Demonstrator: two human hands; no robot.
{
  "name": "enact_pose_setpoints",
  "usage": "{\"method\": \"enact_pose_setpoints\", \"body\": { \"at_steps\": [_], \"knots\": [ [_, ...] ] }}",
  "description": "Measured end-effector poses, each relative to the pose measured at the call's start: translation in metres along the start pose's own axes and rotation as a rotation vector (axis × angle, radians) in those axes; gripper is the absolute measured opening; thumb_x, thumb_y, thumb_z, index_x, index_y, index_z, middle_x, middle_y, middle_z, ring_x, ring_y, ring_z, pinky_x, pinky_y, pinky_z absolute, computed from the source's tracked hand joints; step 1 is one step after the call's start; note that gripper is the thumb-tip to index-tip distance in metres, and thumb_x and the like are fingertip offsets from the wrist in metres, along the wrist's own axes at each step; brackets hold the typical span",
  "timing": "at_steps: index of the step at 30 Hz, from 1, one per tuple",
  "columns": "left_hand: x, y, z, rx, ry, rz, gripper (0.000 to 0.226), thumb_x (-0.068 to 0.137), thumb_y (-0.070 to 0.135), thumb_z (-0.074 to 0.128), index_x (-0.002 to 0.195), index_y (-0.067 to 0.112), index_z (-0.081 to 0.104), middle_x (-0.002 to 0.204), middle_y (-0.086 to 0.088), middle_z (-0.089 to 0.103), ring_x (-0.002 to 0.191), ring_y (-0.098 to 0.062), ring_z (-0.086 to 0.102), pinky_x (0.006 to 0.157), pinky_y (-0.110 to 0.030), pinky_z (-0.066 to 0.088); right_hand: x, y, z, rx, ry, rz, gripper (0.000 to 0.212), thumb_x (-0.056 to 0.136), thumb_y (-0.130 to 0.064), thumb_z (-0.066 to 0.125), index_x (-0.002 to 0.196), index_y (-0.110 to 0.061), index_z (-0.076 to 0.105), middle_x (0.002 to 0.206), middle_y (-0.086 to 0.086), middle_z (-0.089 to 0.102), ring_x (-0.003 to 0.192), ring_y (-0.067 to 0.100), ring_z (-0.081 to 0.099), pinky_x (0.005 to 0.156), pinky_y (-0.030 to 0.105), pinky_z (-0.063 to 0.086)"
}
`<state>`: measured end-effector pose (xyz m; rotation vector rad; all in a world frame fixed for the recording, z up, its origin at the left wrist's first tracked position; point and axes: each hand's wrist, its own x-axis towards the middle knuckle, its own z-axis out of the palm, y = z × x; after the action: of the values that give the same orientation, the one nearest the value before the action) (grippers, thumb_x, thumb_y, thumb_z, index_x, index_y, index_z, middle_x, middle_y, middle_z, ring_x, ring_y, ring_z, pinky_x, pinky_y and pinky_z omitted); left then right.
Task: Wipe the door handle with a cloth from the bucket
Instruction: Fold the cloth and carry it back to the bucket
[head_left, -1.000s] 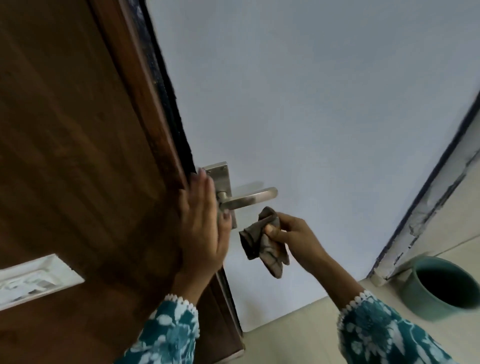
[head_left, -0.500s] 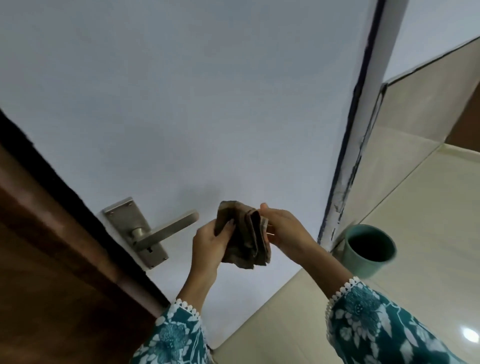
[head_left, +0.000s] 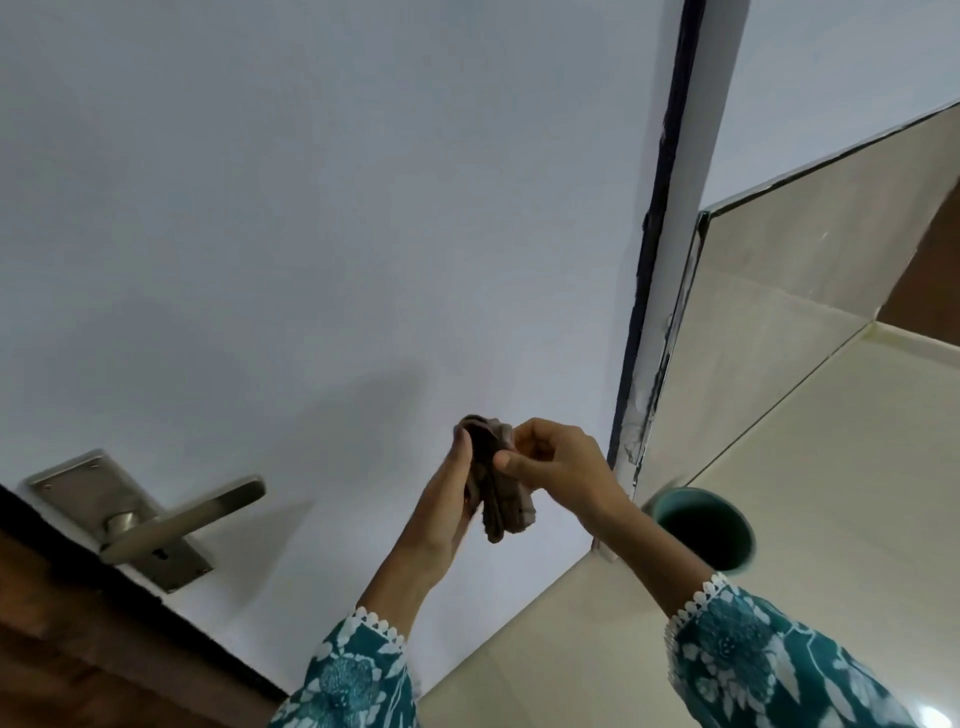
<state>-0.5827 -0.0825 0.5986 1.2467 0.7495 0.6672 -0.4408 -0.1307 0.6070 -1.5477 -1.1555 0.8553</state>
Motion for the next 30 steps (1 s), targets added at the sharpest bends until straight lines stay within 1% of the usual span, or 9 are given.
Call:
{"method": "enact_pose_setpoints", "body": {
  "at_steps": [3,6,8,12,15,18,24,27,30],
  "knots": [
    [0.009,0.004,0.026,-0.293,0.031,-0.051,0.066,0.090,0.060,0.030,0.129,0.014,0.056,0.121,-0.017,0.065,0.110,-0.031,0.063,0.092,-0.051,0.050,0.000,0.001,-0.014,-0.078,-0.006,-0.054,0.015,0.077,-0.031,0.075,0.082,-0.020,0.066,0.072,-0.002,0.068,0.062,0.006,0.061,0.058,0.018,0.050],
    [0.020,0.001,0.048,-0.305,0.182,-0.042,0.041,0.095,0.038,0.046,0.115,0.007,0.064,0.106,-0.017,0.071,0.092,-0.026,0.071,0.068,-0.036,0.057,0.003,0.008,-0.031,-0.056,-0.053,-0.068,0.012,0.081,-0.030,0.073,0.079,-0.020,0.066,0.070,0.000,0.068,0.057,0.007,0.062,0.055,0.020,0.051],
    [0.027,-0.004,0.059,-0.300,0.234,-0.062,0.031,0.098,0.028,0.045,0.104,0.007,0.067,0.096,-0.015,0.073,0.082,-0.024,0.072,0.061,-0.033,0.056,0.003,0.013,-0.042,-0.008,-0.065,-0.043,0.011,0.084,-0.027,0.070,0.076,-0.020,0.065,0.067,-0.001,0.066,0.056,0.007,0.061,0.054,0.024,0.051],
    [0.038,-0.013,0.074,-0.255,0.336,-0.039,0.030,0.099,0.028,0.044,0.114,0.009,0.062,0.102,-0.013,0.071,0.094,-0.024,0.068,0.075,-0.034,0.054,0.005,0.023,-0.072,0.039,0.112,-0.004,0.020,0.092,-0.029,0.058,0.082,-0.014,0.067,0.072,-0.001,0.065,0.069,0.016,0.060,0.066,0.034,0.053],
    [0.044,-0.019,0.088,-0.173,0.299,0.009,0.030,0.099,0.030,0.044,0.116,0.012,0.061,0.111,-0.013,0.069,0.100,-0.022,0.067,0.080,-0.032,0.053,0.004,0.022,-0.090,0.057,0.232,-0.026,0.023,0.092,-0.034,0.056,0.082,-0.016,0.066,0.073,-0.002,0.065,0.068,0.014,0.059,0.058,0.020,0.050],
    [0.051,-0.021,0.107,-0.135,0.212,0.034,0.028,0.099,0.030,0.044,0.110,0.014,0.065,0.104,-0.010,0.072,0.095,-0.020,0.069,0.076,-0.032,0.055,-0.001,0.016,-0.087,-0.121,0.197,-0.074,0.022,0.092,-0.035,0.056,0.081,-0.017,0.063,0.077,0.000,0.066,0.066,0.011,0.060,0.051,0.013,0.045],
    [0.068,-0.026,0.123,-0.272,0.172,-0.006,0.037,0.099,0.035,0.042,0.113,0.009,0.064,0.104,-0.014,0.071,0.095,-0.025,0.070,0.068,-0.031,0.055,-0.002,0.026,-0.089,-0.440,0.252,-0.218,0.024,0.092,-0.035,0.055,0.083,-0.014,0.058,0.094,-0.006,0.053,0.074,0.007,0.052,0.063,0.014,0.044],
    [0.074,-0.031,0.132,-0.313,0.125,-0.054,0.055,0.093,0.056,0.046,0.121,0.011,0.060,0.112,-0.017,0.064,0.111,-0.029,0.062,0.086,-0.040,0.049,-0.003,0.030,-0.093,-0.411,0.249,-0.259,0.025,0.096,-0.033,0.048,0.099,-0.015,0.064,0.106,-0.006,0.057,0.089,0.008,0.055,0.077,0.022,0.050],
    [0.088,-0.038,0.141,-0.298,0.137,-0.068,0.035,0.097,0.042,0.044,0.109,0.014,0.062,0.100,-0.009,0.065,0.096,-0.018,0.065,0.079,-0.031,0.054,0.000,0.028,-0.106,-0.340,0.195,-0.331,0.029,0.098,-0.021,0.043,0.110,-0.019,0.069,0.108,-0.011,0.064,0.095,0.003,0.056,0.083,0.012,0.045]
  ]
}}
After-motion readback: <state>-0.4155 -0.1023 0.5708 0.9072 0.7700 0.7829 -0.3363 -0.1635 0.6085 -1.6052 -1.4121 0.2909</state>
